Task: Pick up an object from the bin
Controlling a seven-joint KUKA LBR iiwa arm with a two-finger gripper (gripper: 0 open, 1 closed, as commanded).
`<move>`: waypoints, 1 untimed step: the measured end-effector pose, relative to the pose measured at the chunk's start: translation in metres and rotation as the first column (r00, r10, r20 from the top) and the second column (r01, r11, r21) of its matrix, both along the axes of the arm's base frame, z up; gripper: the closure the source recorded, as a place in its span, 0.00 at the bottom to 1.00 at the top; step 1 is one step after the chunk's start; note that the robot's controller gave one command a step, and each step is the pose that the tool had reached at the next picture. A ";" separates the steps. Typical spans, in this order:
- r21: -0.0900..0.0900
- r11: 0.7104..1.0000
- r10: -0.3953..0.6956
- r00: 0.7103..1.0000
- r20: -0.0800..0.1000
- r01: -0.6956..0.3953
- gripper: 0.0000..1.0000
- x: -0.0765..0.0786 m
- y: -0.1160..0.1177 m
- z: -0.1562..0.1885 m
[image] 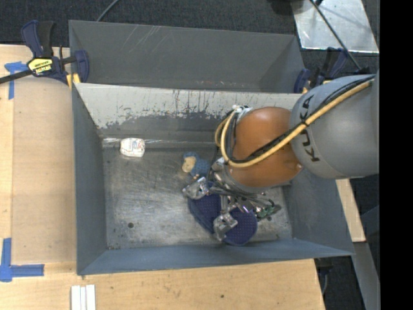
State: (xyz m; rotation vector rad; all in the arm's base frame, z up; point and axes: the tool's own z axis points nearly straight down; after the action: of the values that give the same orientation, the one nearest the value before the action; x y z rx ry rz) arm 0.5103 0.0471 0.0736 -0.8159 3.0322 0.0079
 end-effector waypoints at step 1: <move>0.000 1.000 -0.001 1.000 0.002 0.001 1.00 0.001 0.000 0.001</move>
Offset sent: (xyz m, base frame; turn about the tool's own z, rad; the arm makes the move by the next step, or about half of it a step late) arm 0.0000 0.0000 0.0000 0.0000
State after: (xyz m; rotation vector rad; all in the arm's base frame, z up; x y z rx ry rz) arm 0.5112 0.0474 0.0749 -0.8133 3.0307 0.0073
